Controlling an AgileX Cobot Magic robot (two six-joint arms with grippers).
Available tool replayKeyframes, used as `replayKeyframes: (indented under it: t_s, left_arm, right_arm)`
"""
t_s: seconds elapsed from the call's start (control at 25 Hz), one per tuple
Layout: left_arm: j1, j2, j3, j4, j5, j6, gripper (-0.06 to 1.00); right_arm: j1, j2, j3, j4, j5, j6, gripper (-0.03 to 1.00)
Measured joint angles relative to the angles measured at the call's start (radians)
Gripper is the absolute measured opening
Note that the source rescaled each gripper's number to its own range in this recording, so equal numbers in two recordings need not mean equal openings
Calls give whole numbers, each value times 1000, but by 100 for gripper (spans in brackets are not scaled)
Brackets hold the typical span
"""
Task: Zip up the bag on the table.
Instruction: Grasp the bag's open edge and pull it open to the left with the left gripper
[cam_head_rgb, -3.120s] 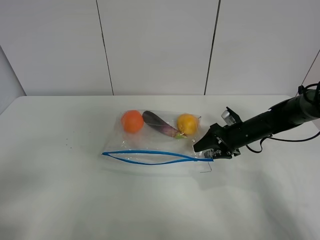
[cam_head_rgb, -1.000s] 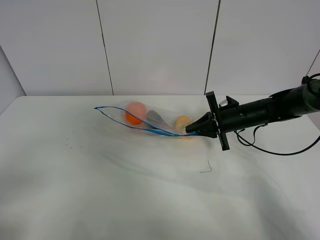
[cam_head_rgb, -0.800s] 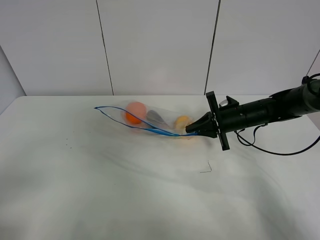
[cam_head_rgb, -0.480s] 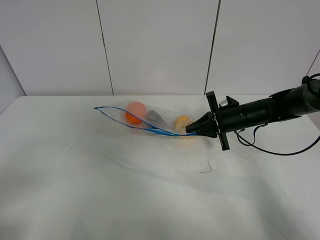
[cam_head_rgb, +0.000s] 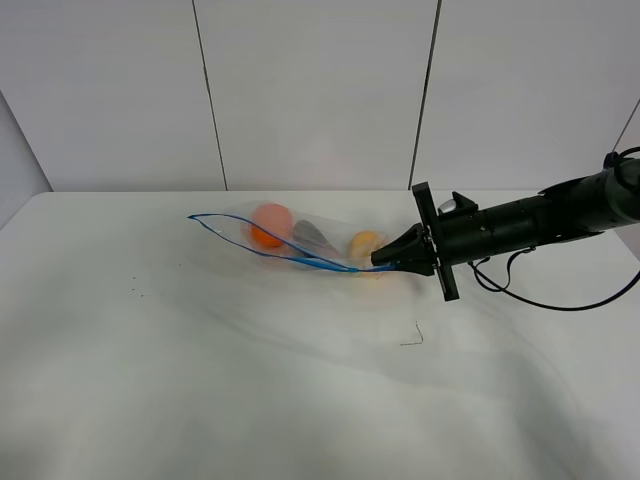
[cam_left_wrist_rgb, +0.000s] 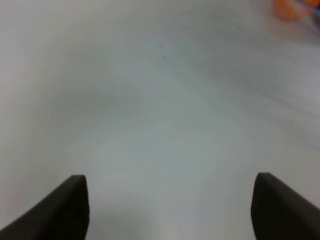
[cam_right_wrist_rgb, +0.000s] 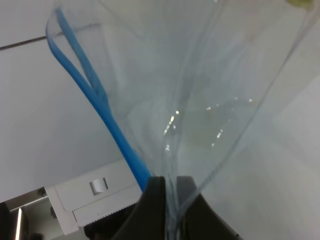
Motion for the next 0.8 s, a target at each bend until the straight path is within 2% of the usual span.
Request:
replayKeyframes:
  t_s: [0.24,0.32,0.44,0.56,0.72,0.8]
  left_arm:
    - [0,375,-215,-13,-50,42,100]
    - [0,495,-257,-13,-104,136,100]
    - [0,634,-295,-13,-228,349,99]
    - [0,733,-302,-13,-398,617,94]
    - [0,832,-302,-13,-698,1005,92]
    - [0,881,-302,-13,-859,1122,92]
  right_arm:
    - [0,0,0,0,-5,0,0]
    - [0,0,0,0,-5,0,0]
    - [0,0,0,0,-5,-1,0]
    - [0,0,0,0,-5,-1,0]
    - [0,0,0,0,-6,-1,0]
    - [0,0,0,0,-6,-1,0]
